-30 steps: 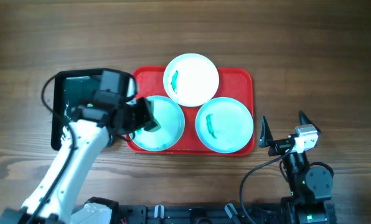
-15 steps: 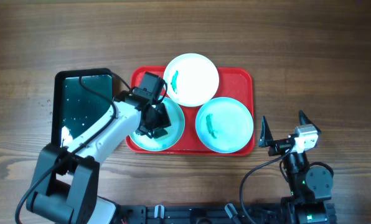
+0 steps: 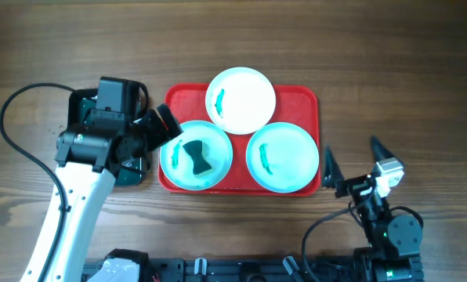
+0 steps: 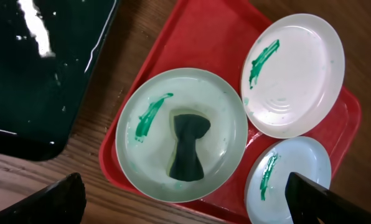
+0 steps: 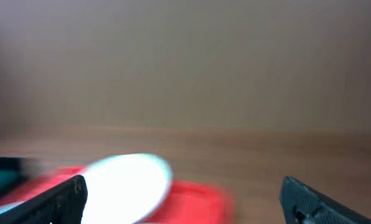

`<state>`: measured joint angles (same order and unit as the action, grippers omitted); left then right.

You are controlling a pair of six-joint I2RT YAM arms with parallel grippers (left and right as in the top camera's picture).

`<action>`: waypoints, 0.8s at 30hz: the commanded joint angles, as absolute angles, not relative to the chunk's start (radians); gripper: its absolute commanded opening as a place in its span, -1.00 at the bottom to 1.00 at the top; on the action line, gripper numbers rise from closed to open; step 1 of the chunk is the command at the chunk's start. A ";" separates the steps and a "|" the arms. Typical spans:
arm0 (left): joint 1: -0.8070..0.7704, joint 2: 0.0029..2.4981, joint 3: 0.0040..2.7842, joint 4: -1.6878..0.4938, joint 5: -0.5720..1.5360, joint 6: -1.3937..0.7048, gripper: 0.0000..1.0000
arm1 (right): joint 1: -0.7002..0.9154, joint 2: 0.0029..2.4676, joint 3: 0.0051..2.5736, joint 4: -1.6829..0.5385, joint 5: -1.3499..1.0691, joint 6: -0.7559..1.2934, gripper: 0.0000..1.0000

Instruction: Clean dirty plates on tray and stack at the side

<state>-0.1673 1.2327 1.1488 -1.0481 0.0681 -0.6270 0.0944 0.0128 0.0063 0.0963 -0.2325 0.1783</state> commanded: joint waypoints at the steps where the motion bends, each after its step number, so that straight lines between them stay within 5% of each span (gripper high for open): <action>1: -0.159 1.233 1.146 -1.049 0.054 -0.626 1.00 | 0.092 0.007 0.005 0.081 -0.578 0.817 1.00; 3: -0.159 1.233 1.146 -1.049 0.054 -0.626 1.00 | 0.092 0.007 0.005 0.107 -0.614 1.129 0.99; 7: -0.159 1.233 1.146 -1.050 0.054 -0.626 1.00 | 0.092 0.007 0.018 0.547 -0.716 1.118 0.99; 9: -0.159 1.233 1.146 -1.050 0.054 -0.626 1.00 | 0.092 0.009 0.094 0.548 -0.691 1.095 0.99; 16: -0.159 1.233 1.146 -1.048 0.054 -0.626 1.00 | 0.092 0.332 0.821 -0.389 -0.561 0.492 0.99; 24: -0.159 1.233 1.146 -1.048 0.054 -0.626 1.00 | 0.168 0.886 1.245 -0.798 -0.554 0.319 0.99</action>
